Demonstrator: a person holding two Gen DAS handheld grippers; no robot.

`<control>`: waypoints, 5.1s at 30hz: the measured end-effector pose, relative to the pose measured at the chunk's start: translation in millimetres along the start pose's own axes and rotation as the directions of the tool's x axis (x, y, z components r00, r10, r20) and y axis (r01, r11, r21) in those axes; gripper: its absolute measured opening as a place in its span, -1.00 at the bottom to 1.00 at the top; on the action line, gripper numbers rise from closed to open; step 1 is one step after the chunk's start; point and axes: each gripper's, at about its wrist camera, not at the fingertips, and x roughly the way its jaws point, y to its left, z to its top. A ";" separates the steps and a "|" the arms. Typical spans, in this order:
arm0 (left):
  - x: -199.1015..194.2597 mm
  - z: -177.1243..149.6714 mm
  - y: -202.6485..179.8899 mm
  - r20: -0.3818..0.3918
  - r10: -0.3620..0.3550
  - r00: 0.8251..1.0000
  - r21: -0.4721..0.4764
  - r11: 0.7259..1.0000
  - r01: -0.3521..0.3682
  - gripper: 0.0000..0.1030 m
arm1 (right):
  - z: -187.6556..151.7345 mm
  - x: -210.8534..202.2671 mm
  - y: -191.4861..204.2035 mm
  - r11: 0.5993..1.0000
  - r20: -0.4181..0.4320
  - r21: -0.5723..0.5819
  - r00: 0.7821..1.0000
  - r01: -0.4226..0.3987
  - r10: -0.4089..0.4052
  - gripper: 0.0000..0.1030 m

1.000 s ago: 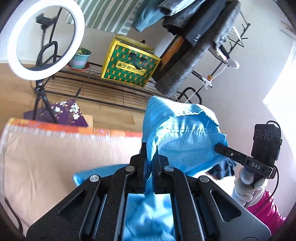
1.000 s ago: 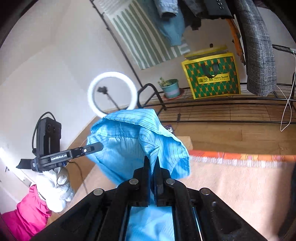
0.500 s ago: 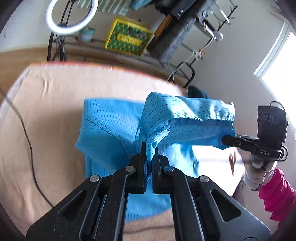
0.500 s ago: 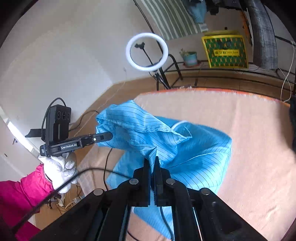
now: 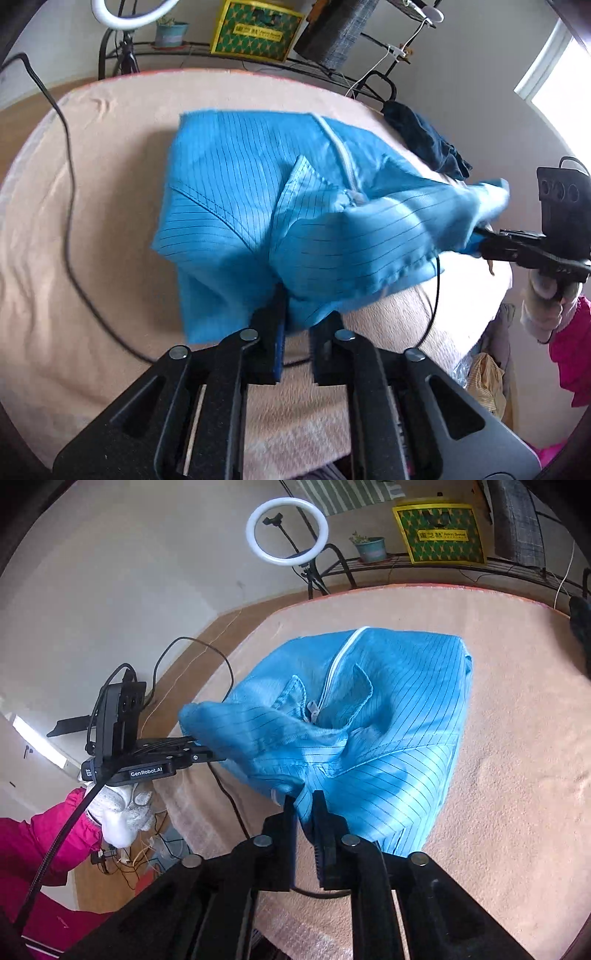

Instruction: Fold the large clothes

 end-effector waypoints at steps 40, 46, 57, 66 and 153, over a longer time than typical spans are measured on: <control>135.8 63.4 -122.9 -0.160 -0.154 0.975 0.162 0.970 0.180 -0.18 | -5.7 -57.3 -130.7 0.925 0.255 0.348 0.965 -0.155 0.066 -0.11; 143.6 31.3 -114.5 -0.139 -0.150 0.979 0.221 0.959 0.178 -0.20 | 30.7 -17.3 -181.1 0.859 0.297 0.412 0.936 -0.303 0.187 -0.11; 143.0 23.6 -112.4 -0.113 -0.158 0.981 0.255 0.950 0.182 -0.21 | 65.0 64.0 -209.3 0.737 0.277 0.494 0.887 -0.461 0.369 -0.11; 135.7 25.8 -101.2 -0.107 -0.165 0.980 0.258 0.948 0.188 -0.21 | 75.4 103.3 -224.6 0.571 0.372 0.587 0.818 -0.574 0.439 -0.07; 23.6 11.5 111.1 0.025 -0.115 0.993 -0.421 0.900 0.115 -0.93 | -22.1 -14.8 -59.0 0.948 0.073 0.315 0.997 -0.039 0.017 -1.00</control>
